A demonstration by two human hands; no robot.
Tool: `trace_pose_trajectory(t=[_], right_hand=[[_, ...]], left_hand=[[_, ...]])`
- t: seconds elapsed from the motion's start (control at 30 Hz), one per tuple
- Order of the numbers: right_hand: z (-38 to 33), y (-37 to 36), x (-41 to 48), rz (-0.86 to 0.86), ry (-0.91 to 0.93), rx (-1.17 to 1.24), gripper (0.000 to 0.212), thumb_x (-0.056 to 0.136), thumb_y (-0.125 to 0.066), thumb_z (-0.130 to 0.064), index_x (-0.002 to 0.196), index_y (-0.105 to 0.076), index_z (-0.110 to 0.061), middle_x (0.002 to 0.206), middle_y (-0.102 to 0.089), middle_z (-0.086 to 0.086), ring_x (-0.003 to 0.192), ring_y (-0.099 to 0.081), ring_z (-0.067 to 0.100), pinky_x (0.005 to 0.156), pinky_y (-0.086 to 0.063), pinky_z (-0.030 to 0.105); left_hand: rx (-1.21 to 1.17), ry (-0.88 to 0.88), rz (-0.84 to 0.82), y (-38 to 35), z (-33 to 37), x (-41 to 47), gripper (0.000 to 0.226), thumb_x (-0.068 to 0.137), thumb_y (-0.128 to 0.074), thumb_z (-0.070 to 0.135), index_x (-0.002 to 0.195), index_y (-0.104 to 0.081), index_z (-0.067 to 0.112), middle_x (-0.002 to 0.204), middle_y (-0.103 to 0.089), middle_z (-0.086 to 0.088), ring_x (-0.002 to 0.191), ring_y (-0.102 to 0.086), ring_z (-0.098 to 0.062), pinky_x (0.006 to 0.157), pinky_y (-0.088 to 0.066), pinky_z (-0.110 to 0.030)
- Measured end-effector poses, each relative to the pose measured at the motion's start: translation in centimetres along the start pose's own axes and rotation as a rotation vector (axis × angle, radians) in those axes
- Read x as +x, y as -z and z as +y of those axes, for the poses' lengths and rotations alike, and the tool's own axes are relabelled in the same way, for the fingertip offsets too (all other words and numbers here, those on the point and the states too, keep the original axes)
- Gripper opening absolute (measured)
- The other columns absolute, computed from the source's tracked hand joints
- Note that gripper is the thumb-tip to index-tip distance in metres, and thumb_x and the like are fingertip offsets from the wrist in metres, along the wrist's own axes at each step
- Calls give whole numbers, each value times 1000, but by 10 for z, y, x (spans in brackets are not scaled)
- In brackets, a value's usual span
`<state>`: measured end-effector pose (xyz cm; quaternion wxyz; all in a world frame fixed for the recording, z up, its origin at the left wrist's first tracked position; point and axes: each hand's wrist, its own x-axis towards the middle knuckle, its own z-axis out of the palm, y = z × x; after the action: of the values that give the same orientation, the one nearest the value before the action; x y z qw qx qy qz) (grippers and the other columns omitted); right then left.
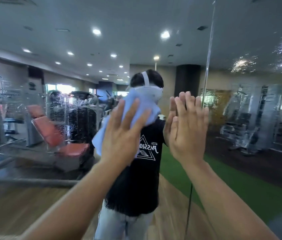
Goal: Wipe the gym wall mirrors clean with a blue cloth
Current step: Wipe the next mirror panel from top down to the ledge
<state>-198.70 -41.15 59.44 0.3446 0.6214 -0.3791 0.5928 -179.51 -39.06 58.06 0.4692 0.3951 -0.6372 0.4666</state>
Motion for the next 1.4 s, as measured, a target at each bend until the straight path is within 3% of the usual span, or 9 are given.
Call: trace_pose_trajectory(t=[0.23, 0.4, 0.53, 0.73, 0.83, 1.0, 1.17, 1.3, 1.4], right_hand=[[-33, -31, -22, -48, 110, -50, 53, 105, -43, -23, 158, -40, -21, 168, -27, 9, 156, -20, 36, 123, -14, 65], [-32, -42, -26, -29, 127, -132, 55, 104, -43, -28, 159, -37, -26, 168, -25, 10, 155, -20, 38, 123, -15, 65], [-33, -43, -26, -33, 138, -149, 54, 107, -36, -29, 161, -33, -26, 168, -25, 10, 155, -19, 39, 124, -14, 64], [-31, -39, -26, -59, 132, -131, 57, 104, -42, -28, 161, -34, -26, 169, -24, 11, 156, -18, 38, 125, -12, 63], [-31, -39, -25, -46, 133, -112, 53, 108, -38, -27, 160, -35, -25, 168, -25, 12, 155, -19, 39, 124, -13, 63], [-32, -41, -26, -27, 128, -123, 51, 108, -39, -26, 159, -38, -24, 167, -27, 14, 154, -22, 41, 122, -18, 66], [-33, -41, -25, -42, 137, -158, 52, 108, -34, -26, 160, -35, -22, 168, -25, 15, 154, -21, 43, 120, -19, 69], [-43, -36, -24, -73, 89, -139, 55, 105, -36, -25, 160, -32, -23, 169, -21, 13, 156, -16, 40, 124, -11, 64], [-58, -36, -25, -71, 28, -96, 53, 107, -30, -27, 159, -32, -18, 169, -22, 14, 156, -15, 37, 126, -4, 58]], left_hand=[[61, -22, -100, 17, -35, -63, 68, 91, -47, 2, 153, -34, 25, 158, -32, -10, 149, -21, -42, 121, -19, -58], [-12, 268, 156, 39, -66, 21, 76, 84, -61, -13, 146, -36, 23, 156, -24, -1, 144, -17, -33, 115, -26, -66], [-4, 437, 138, 26, -57, 49, 61, 96, -41, 10, 156, -34, 22, 165, -20, -9, 153, -7, -36, 126, -5, -44], [-7, 75, -33, 12, -23, -45, 62, 93, -42, 2, 153, -37, 17, 159, -33, -18, 149, -18, -46, 121, -21, -57], [86, 21, -115, 25, -55, -95, 66, 88, -50, -3, 150, -40, 18, 157, -36, -18, 149, -22, -46, 120, -22, -59], [32, 205, -31, 63, -109, -66, 62, 91, -49, 1, 150, -35, 16, 168, -8, 9, 155, 4, -15, 124, -11, -47], [-12, 521, 80, 48, -103, 3, 60, 97, -34, 18, 156, -28, 28, 167, -16, -3, 152, 1, -19, 124, -18, -53], [-4, 231, 83, 25, -66, -3, 68, 86, -41, -1, 152, -39, 14, 161, -30, -17, 151, -14, -39, 124, -17, -49], [-9, 71, -19, 25, -66, -52, 67, 88, -46, 1, 152, -36, 20, 159, -30, -13, 149, -18, -43, 122, -21, -54]])
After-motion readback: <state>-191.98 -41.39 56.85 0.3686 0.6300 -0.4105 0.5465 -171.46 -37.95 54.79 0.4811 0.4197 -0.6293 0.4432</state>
